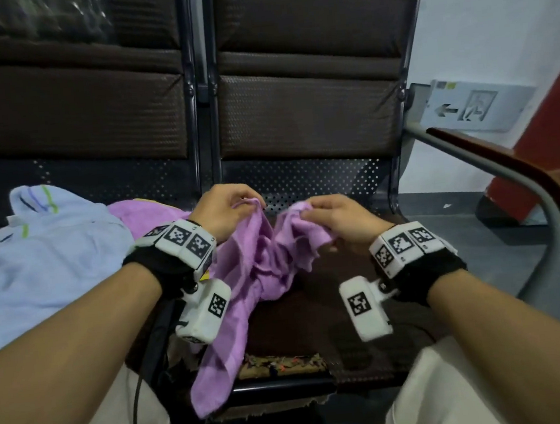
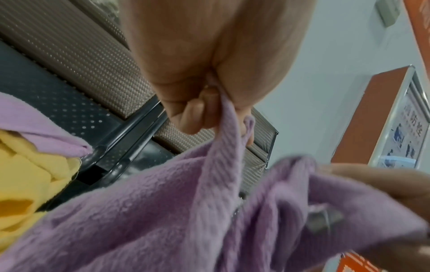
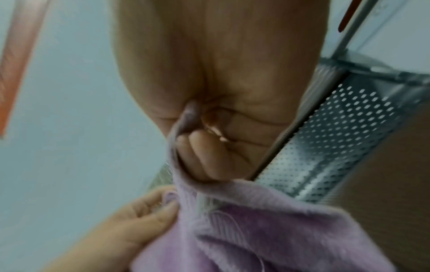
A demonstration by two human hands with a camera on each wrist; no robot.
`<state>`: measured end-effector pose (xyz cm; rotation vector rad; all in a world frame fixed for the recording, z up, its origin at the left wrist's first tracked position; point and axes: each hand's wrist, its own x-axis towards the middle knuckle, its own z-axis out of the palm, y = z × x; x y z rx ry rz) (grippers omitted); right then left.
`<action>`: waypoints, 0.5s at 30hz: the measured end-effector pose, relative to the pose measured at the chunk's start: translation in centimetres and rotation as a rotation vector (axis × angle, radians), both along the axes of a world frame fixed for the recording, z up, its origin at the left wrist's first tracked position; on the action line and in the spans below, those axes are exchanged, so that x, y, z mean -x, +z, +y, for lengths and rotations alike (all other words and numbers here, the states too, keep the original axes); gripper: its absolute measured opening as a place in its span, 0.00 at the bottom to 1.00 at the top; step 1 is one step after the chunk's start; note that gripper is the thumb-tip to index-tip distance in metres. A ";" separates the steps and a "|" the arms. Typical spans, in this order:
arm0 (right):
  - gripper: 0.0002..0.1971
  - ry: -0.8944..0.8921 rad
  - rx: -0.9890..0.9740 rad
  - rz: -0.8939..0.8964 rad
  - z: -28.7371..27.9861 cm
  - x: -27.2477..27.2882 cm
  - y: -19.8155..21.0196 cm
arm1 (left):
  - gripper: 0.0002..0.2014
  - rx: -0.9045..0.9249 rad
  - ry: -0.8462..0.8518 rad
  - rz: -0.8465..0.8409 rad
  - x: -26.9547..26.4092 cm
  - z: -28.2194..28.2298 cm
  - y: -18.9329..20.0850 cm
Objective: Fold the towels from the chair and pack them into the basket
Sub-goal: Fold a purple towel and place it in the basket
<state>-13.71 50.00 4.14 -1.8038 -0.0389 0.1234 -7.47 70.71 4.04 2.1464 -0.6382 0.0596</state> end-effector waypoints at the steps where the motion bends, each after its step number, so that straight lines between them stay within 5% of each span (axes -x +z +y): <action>1: 0.04 -0.031 -0.102 -0.046 0.4 -0.2 0.6 | 0.08 0.014 0.003 -0.006 -0.2 0.3 0.3; 3: 0.06 -0.136 -0.209 -0.111 0.7 -0.9 1.1 | 0.06 0.040 0.020 0.002 -0.6 1.0 0.7; 6: 0.12 -0.264 -0.064 -0.168 0.9 -1.4 0.8 | 0.07 0.071 0.096 0.021 -0.8 1.6 1.0; 11: 0.14 0.060 -0.221 -0.082 2.0 -1.3 1.0 | 0.16 0.254 0.147 0.139 -0.3 1.2 1.0; 13: 0.14 0.083 0.030 -0.152 2.1 -1.1 1.0 | 0.13 0.329 0.170 0.167 -0.1 1.3 1.0; 15: 0.10 0.048 0.519 -0.284 2.1 -1.0 0.4 | 0.09 0.377 0.174 0.224 0.1 1.5 1.0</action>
